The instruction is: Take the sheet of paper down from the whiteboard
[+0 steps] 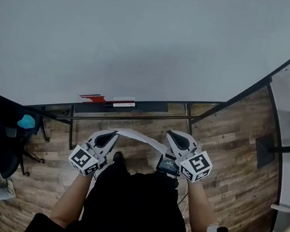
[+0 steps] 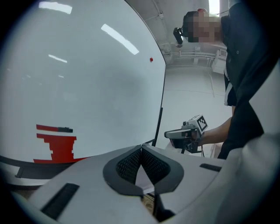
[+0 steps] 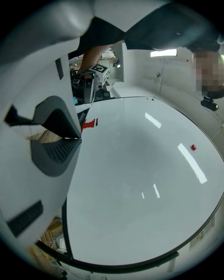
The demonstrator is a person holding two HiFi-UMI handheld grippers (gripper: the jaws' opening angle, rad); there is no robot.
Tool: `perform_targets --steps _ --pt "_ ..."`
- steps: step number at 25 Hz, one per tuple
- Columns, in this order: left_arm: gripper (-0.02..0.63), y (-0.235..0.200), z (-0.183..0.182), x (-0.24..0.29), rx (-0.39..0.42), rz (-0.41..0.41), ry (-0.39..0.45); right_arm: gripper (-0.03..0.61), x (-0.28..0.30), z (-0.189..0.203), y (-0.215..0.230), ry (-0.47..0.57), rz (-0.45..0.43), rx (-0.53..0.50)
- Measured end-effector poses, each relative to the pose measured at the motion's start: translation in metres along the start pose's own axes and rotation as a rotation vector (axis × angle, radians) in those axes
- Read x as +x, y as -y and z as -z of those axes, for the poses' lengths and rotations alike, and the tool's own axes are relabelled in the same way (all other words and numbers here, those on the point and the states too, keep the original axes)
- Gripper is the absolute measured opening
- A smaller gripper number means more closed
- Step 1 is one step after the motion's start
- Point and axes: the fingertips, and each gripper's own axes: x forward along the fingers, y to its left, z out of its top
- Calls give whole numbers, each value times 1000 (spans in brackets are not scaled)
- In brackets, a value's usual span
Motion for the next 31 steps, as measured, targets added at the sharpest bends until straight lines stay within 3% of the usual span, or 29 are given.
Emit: perform_targets --steps 12,31 --pt "12 8 16 -4 -42 32 -28 20 9 20 -14 -49 -56 28" --pt "12 4 13 -36 -46 6 -39 20 32 30 -29 -81 -83 11"
